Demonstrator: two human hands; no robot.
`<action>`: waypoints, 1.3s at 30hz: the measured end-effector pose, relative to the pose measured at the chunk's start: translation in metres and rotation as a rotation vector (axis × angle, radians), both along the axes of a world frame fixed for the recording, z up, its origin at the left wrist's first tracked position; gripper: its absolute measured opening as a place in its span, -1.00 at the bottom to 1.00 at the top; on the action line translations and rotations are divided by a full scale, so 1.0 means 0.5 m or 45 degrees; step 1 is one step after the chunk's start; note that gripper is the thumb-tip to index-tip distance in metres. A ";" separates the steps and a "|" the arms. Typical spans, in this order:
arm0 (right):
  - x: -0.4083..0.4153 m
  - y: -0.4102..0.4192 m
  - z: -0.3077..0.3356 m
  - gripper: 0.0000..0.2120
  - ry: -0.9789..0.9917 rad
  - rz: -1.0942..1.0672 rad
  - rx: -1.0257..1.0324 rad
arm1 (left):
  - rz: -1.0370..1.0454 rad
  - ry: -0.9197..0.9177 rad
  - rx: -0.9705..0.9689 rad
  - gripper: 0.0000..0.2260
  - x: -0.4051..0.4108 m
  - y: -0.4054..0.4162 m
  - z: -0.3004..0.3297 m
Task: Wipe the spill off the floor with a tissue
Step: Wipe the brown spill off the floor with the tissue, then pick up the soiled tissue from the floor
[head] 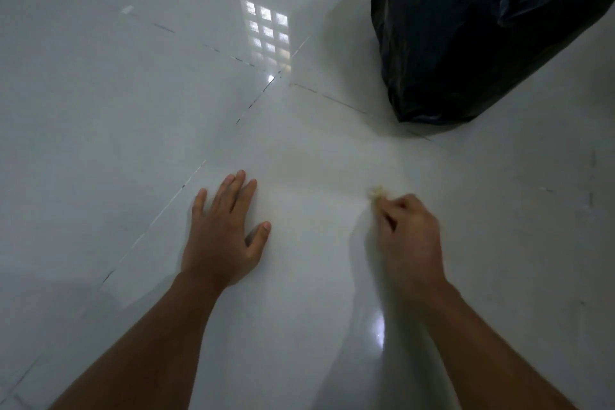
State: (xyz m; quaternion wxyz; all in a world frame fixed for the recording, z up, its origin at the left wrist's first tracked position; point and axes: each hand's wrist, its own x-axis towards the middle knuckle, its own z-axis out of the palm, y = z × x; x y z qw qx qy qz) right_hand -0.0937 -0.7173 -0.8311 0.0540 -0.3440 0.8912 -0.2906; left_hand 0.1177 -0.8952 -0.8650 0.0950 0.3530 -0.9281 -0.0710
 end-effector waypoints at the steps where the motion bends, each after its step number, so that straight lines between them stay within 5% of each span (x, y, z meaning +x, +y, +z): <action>1: -0.049 -0.045 -0.005 -0.84 0.018 -0.089 0.032 | -0.004 -0.010 -0.009 -0.37 -0.002 -0.009 0.002; 5: 0.016 -0.150 -0.004 -0.93 0.088 0.256 0.052 | -0.003 -0.013 -0.018 -0.37 0.008 0.002 -0.010; 10: 0.203 0.090 -0.005 -0.76 -0.164 0.814 -0.044 | -0.006 -0.029 -0.014 -0.37 0.004 0.002 -0.002; 17: 0.050 0.153 -0.016 -0.88 -0.102 -0.272 -0.182 | -0.010 -0.029 0.019 -0.34 -0.007 0.004 -0.003; 21: 0.103 0.134 -0.009 -0.88 -0.057 0.189 -0.055 | -0.004 -0.039 0.040 -0.35 -0.003 0.024 -0.006; 25: 0.077 0.164 0.000 -0.85 -0.133 -0.036 -0.275 | 0.005 -0.046 0.032 -0.35 0.000 0.015 0.006; 27: 0.077 0.176 0.011 -0.84 -0.092 0.078 -0.303 | -0.002 -0.057 0.029 -0.35 -0.002 0.016 0.006; 39: 0.064 0.230 0.001 -0.81 -0.192 0.086 -0.153 | -0.015 -0.165 0.086 -0.27 -0.004 0.014 0.001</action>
